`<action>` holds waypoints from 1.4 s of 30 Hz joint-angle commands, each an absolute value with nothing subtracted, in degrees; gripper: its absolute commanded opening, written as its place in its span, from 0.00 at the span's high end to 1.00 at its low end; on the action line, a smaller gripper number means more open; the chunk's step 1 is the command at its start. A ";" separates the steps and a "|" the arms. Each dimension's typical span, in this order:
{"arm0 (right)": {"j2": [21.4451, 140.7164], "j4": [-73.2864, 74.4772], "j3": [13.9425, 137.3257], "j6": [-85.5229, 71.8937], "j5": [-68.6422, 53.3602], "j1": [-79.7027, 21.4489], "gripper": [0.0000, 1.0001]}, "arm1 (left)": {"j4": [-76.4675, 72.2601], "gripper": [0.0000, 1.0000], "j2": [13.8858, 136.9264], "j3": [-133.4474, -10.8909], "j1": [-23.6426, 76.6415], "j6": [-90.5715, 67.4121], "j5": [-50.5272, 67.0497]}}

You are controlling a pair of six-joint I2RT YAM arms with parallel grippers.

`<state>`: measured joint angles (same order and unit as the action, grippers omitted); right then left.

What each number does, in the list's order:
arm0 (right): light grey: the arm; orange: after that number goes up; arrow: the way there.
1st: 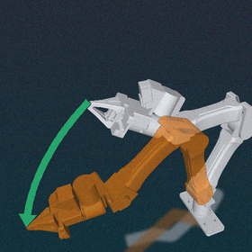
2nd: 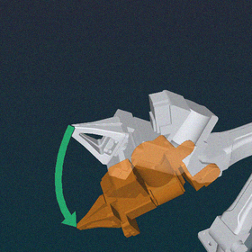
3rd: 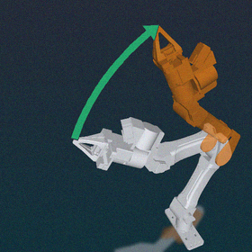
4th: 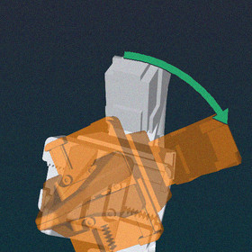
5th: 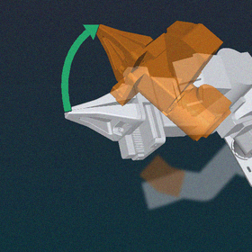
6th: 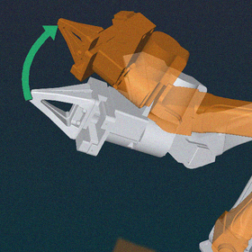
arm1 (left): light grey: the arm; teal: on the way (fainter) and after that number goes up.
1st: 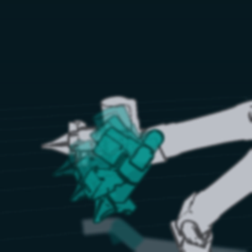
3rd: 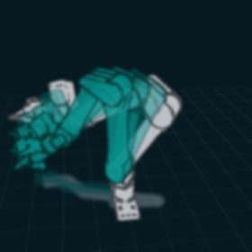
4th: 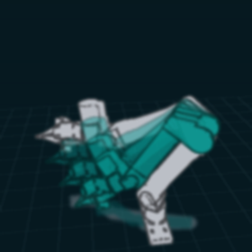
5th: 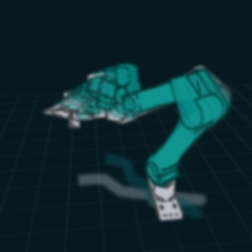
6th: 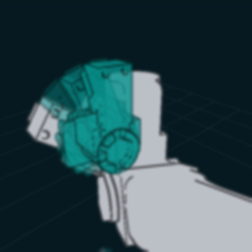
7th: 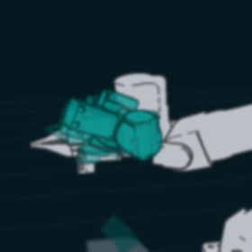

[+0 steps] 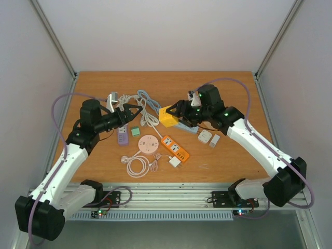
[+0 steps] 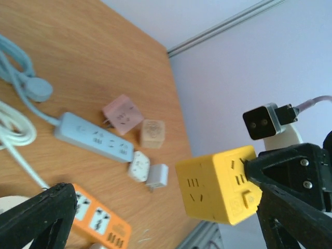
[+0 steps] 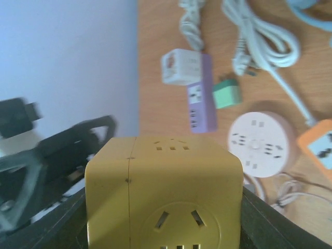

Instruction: Insert the plug

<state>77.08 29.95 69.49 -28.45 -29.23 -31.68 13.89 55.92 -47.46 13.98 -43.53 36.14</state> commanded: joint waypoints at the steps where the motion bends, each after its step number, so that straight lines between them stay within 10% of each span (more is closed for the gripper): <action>1: 72.90 19.27 68.12 -35.18 -35.89 -31.27 0.48 | -7.92 0.05 55.85 -42.78 15.64 -61.27 40.12; 20: 74.87 -4.61 64.25 -45.90 -44.36 -33.44 0.48 | -36.03 0.07 61.55 -38.67 23.80 -90.33 44.40; 30: 75.40 -1.76 63.48 -43.17 -43.69 -34.21 0.46 | -30.85 0.40 61.98 -39.66 23.99 -87.28 44.85; 38: 72.22 18.51 68.95 -14.95 -39.68 -34.20 0.04 | -18.59 0.53 61.10 -41.82 23.91 -78.69 46.02; 42: 71.81 29.38 73.37 8.25 -38.93 -34.28 0.01 | -7.85 0.54 61.20 -44.47 23.82 -69.36 47.78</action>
<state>74.19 16.23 67.99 -19.90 -40.36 -33.87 -17.52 61.87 -40.18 23.73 -79.99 45.01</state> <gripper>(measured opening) 0.982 0.607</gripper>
